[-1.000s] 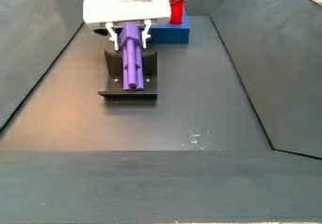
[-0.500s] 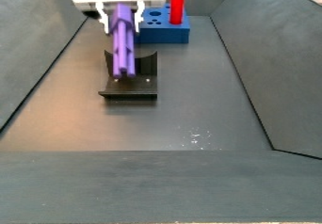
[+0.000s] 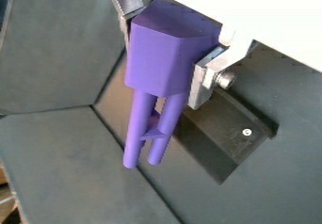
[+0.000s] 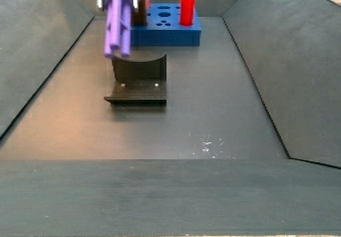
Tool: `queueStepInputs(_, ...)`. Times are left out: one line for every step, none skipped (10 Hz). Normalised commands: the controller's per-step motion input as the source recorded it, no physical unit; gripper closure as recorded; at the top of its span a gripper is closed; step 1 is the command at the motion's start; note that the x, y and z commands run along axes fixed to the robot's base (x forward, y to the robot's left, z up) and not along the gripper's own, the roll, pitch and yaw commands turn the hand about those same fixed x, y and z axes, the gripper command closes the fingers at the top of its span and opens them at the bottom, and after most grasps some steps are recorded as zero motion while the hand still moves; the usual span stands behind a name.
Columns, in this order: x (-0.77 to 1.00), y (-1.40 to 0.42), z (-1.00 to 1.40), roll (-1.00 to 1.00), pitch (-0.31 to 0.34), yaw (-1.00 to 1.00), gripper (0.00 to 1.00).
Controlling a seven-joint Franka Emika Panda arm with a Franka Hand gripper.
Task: Pick up the 3 prong object. Move up. Rotate the 3 prong object. Place the 3 prong object on the fixture. Regrasp the 3 prong object. Move to above the board. Insert the 3 prong object.
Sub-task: Move to above the board.
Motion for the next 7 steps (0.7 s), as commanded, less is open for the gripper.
queueStepInputs(0.09, 0.02, 1.00, -0.06, 0.096, -0.03, 1.00)
queueStepInputs(0.09, 0.02, 1.00, -0.05, 0.117, -0.02, 1.00)
queueStepInputs(0.08, 0.02, 1.00, -0.05, 0.141, 0.01, 1.00)
queueStepInputs(0.08, 0.02, 1.00, -0.05, 0.153, 0.03, 1.00)
queueStepInputs(0.08, 0.01, 1.00, -0.04, 0.158, 0.06, 1.00)
queueStepInputs(0.07, 0.01, 1.00, -0.03, 0.155, 0.07, 1.00)
queueStepInputs(0.07, 0.00, 1.00, -0.03, 0.147, 0.10, 1.00)
